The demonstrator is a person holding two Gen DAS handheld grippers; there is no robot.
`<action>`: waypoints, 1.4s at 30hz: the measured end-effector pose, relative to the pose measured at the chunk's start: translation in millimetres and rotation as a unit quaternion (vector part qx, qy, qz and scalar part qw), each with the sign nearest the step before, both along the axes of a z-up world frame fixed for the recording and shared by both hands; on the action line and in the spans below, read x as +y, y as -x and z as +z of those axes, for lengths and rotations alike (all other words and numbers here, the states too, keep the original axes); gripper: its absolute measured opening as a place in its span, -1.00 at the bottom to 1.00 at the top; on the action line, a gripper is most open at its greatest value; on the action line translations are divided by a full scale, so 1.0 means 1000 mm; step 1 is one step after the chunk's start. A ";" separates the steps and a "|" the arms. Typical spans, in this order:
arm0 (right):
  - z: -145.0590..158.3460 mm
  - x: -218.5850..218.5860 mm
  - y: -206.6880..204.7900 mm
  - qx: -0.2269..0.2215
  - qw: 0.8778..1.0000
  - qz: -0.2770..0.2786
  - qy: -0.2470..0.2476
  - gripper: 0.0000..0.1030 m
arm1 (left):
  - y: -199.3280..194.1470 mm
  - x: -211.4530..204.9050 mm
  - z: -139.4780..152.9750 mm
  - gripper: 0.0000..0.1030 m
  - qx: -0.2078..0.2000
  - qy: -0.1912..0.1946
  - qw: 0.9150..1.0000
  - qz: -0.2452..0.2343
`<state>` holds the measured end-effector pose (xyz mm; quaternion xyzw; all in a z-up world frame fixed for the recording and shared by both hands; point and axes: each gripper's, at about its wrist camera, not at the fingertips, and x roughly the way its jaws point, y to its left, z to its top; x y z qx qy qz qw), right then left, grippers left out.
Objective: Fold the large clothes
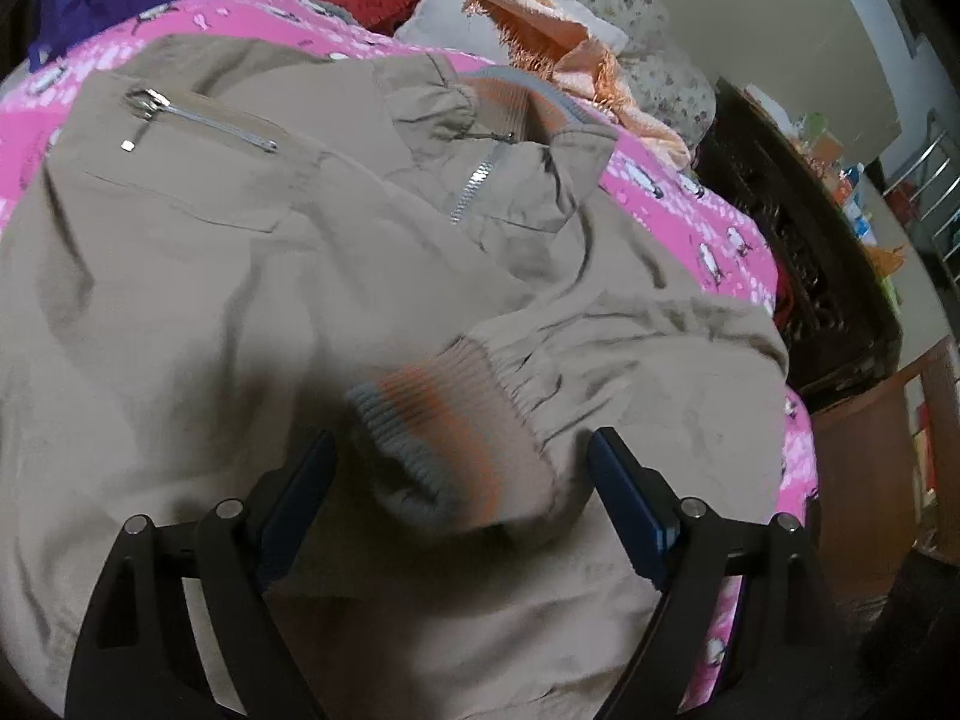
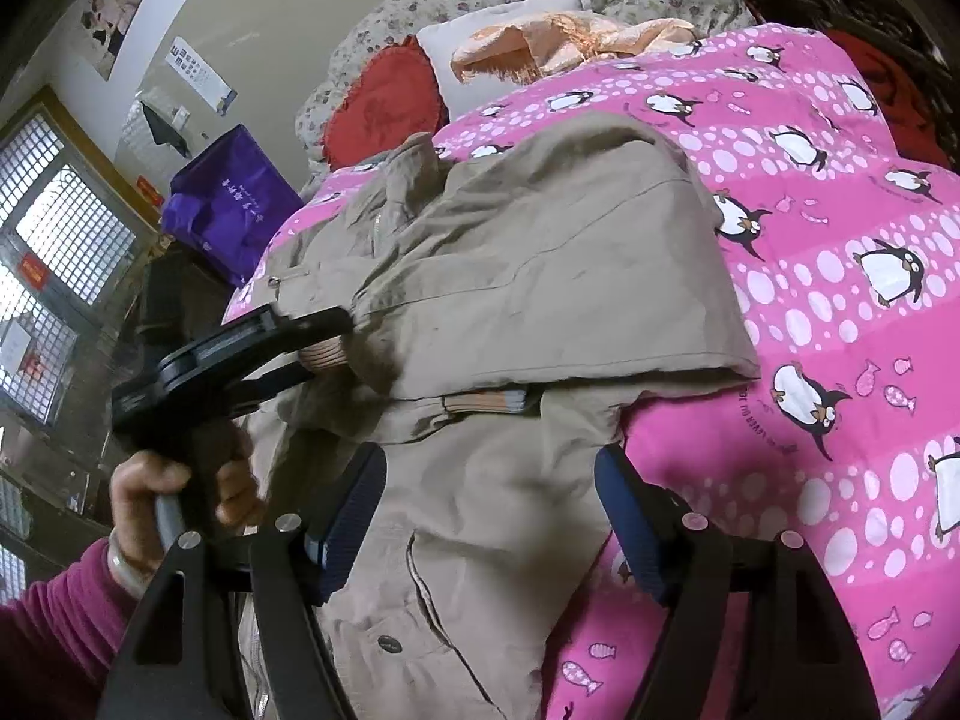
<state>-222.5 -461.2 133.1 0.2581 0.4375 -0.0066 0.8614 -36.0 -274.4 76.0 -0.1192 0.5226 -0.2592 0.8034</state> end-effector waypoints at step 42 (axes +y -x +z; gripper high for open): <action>-0.049 -0.094 -0.158 0.075 0.988 -0.135 0.021 -0.91 | -0.071 0.137 0.044 0.10 -0.062 -0.106 0.989 0.079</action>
